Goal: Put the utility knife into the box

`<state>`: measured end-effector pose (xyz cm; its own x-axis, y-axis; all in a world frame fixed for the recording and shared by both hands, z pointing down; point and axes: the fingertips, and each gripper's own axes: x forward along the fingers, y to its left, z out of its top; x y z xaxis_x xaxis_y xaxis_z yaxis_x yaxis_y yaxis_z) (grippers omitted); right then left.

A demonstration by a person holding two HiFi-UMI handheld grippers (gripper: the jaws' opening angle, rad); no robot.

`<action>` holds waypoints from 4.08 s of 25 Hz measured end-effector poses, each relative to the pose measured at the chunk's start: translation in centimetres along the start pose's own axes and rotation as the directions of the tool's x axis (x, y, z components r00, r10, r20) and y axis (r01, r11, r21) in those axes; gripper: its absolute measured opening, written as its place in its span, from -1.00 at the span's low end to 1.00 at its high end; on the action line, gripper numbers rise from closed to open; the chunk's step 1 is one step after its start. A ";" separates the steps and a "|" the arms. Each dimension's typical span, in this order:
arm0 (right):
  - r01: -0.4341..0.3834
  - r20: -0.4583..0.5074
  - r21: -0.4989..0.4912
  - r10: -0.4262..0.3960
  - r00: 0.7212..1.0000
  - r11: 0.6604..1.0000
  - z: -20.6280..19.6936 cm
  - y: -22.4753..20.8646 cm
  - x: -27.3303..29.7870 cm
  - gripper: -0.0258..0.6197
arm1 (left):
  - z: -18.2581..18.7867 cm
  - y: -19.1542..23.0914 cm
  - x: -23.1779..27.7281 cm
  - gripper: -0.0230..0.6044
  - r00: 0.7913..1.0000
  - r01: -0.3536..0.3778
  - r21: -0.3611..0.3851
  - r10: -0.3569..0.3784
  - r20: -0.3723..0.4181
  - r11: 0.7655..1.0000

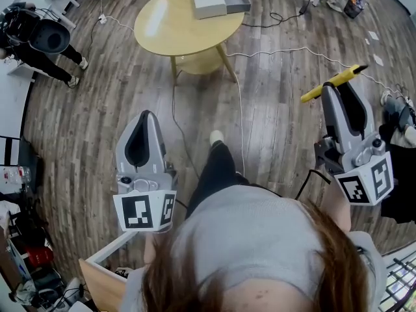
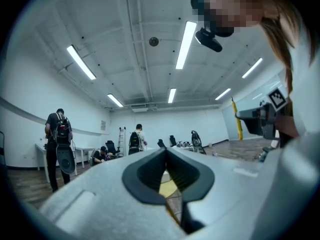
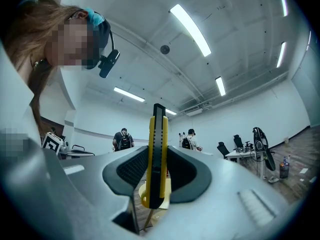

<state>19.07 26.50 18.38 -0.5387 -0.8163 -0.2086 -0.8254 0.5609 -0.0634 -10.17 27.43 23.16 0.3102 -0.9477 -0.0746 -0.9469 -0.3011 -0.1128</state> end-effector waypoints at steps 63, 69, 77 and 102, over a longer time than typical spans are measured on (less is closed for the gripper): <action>-0.063 -0.069 0.001 0.063 0.996 0.998 -8.1 -24.8 47.9 -0.54 | -4.6 19.7 48.5 -0.95 0.999 0.011 -0.012 -0.010 0.037 1.000; -0.048 -0.156 0.029 0.052 0.986 0.998 -10.1 -24.9 49.2 -0.54 | -5.4 20.0 49.0 -0.95 0.999 0.028 -0.032 -0.028 0.023 0.999; 0.025 -0.409 0.127 0.029 0.912 0.992 -16.2 -26.7 50.2 -0.54 | -6.7 20.3 49.6 -0.95 0.999 0.033 -0.054 -0.033 0.001 0.998; 0.115 -0.812 0.223 0.119 0.571 0.968 -32.1 -29.9 50.3 -0.54 | -8.6 21.2 50.6 -0.95 1.000 0.003 -0.095 -0.006 -0.029 0.996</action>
<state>11.24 -35.72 41.13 -0.5431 -0.5117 0.6657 -0.8233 0.4802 -0.3025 -15.25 -27.81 25.47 0.3131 -0.9486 -0.0456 -0.9497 -0.3125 -0.0188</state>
